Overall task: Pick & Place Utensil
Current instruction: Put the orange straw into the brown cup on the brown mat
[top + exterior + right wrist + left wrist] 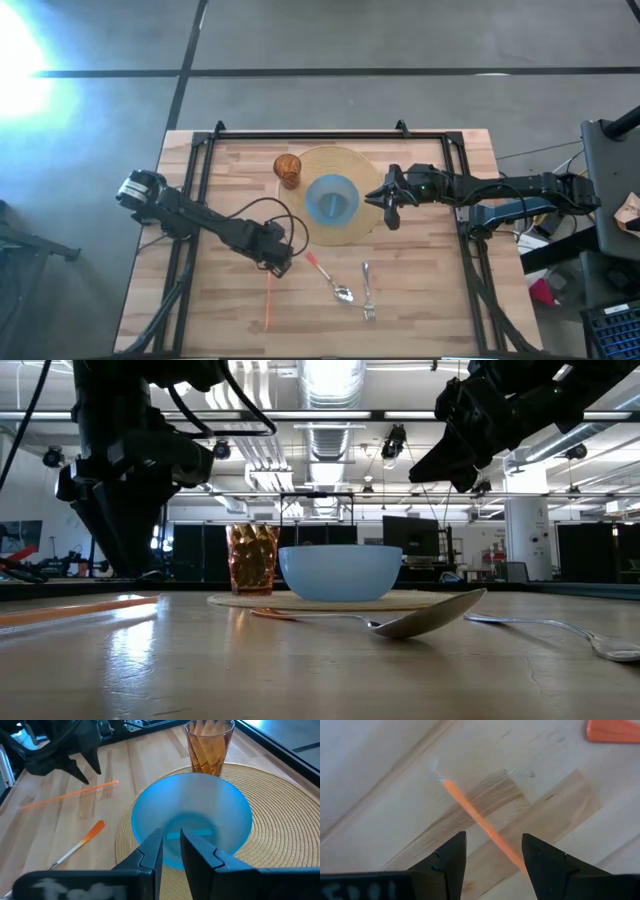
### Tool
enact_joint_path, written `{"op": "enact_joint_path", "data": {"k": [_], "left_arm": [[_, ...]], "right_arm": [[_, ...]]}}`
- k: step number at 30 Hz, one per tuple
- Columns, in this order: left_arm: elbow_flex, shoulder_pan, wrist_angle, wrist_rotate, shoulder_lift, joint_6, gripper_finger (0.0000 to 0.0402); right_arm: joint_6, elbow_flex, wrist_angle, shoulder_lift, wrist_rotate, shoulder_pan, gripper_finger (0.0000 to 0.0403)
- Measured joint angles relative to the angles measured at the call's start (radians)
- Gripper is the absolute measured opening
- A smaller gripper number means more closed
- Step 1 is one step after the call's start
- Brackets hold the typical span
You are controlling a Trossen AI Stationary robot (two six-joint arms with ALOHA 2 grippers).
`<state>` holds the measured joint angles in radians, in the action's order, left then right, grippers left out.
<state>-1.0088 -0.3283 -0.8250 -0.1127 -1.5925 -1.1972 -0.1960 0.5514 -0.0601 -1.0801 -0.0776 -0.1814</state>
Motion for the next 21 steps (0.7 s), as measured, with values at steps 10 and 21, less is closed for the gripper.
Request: {"op": "enact_joint_path", "data": {"k": [10,21], "left_arm": [[0.000,0.000,0.011,0.000,-0.046,-0.001,0.0184],[0.000,0.000,0.010,0.002,-0.083,0.002,0.0183]], "right_arm": [[-0.011,0.000,0.003,0.000,0.000,0.000,0.0075],[-0.013,0.000,0.004,0.000,0.000,0.000,0.0059]]}}
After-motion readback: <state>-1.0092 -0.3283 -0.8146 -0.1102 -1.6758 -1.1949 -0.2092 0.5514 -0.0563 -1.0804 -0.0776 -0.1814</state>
